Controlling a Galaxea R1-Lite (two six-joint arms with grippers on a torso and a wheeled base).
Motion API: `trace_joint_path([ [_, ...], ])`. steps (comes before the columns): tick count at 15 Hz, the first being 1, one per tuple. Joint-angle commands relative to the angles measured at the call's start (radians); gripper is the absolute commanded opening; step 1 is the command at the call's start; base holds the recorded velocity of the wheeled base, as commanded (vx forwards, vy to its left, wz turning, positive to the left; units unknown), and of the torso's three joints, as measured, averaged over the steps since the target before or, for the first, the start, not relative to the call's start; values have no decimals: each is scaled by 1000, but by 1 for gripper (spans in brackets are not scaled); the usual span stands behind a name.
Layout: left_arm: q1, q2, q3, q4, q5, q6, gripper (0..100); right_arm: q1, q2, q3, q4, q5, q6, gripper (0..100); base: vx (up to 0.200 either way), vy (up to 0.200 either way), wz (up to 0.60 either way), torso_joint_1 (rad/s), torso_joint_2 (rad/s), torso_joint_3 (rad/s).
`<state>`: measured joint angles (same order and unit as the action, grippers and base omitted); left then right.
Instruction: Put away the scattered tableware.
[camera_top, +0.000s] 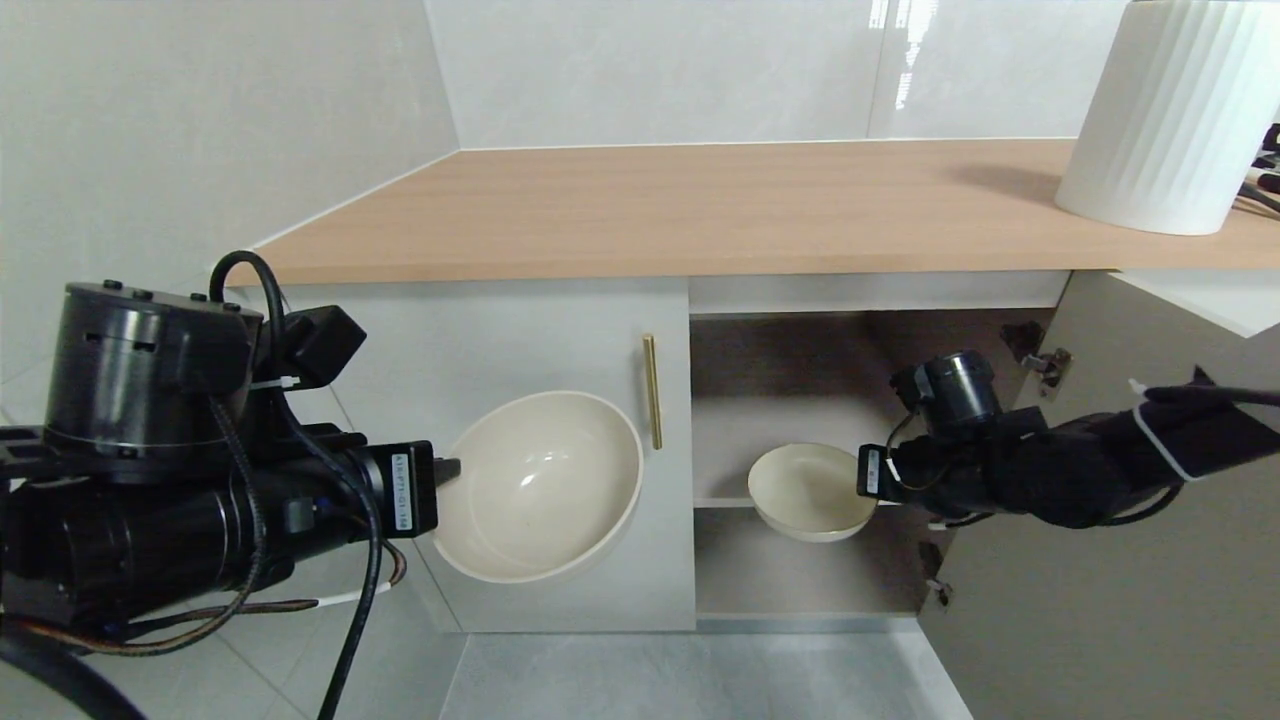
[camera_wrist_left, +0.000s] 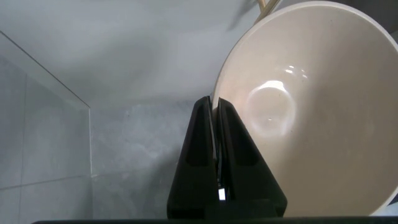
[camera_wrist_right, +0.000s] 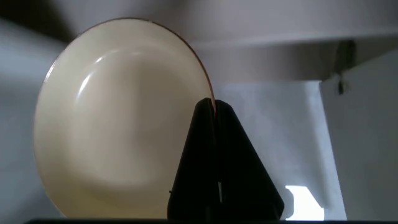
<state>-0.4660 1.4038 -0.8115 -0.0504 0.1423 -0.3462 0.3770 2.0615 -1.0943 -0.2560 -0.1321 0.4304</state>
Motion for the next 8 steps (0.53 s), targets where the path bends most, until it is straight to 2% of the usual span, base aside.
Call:
trace_joint_path([
  [1,0,4,0,0,0,-1,0,-36,147,-108,-3,-34,17,0,0,0,0,0,0,0],
  [5,0,4,0,0,0,-1,0,-64,286,-222,-3,-149,47,0,0,0,0,0,0,0],
  [8,-3,17,0,0,2,-1,0,-66,321,-269,-3,-188,71,0,0,0,0,0,0,0],
])
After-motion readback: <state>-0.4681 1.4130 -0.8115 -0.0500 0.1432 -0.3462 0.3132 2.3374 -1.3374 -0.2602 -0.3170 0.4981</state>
